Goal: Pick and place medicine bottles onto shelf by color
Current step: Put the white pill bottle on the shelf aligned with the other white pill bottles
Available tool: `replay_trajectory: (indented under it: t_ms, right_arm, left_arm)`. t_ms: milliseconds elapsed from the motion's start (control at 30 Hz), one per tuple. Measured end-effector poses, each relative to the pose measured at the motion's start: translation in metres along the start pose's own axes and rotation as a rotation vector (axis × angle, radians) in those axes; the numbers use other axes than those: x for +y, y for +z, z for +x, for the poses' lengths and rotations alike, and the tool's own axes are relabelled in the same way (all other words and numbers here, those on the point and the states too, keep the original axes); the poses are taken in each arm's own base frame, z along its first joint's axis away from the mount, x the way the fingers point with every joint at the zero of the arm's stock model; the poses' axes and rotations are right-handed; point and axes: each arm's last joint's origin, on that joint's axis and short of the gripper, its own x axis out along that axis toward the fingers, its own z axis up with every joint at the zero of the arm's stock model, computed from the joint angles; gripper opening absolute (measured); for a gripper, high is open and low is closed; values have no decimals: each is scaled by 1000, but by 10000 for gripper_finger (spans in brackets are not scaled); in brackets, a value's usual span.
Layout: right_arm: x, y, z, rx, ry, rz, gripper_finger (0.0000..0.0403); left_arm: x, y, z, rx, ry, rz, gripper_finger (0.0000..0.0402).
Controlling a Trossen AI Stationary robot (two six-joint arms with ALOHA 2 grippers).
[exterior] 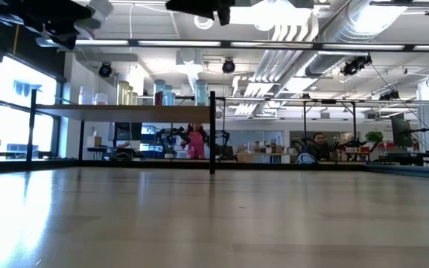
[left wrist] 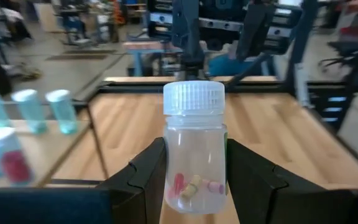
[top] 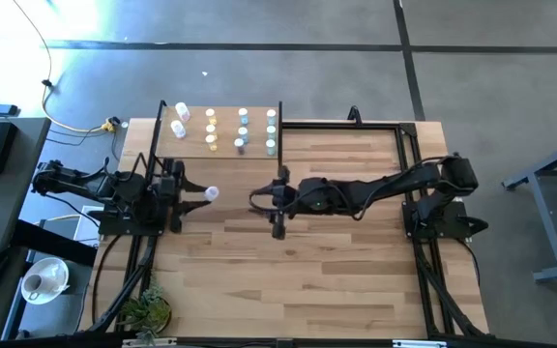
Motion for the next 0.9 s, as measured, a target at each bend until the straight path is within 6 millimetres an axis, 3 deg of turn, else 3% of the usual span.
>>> replay_trajectory:
  t_ms: [200, 600, 900]
  right_arm:
    - [1, -1, 17, -188, 73, 3, 197]
    - [-13, 2, 28, -446, 100, -2, 197]
    - [-18, 0, 31, -461, 125, 7, 197]
  left_arm:
    - [-2, 0, 0, 2, -60, -81, 133]
    - [-3, 0, 0, 6, -102, -108, 133]
    - [-3, 0, 0, 1, -99, -123, 133]
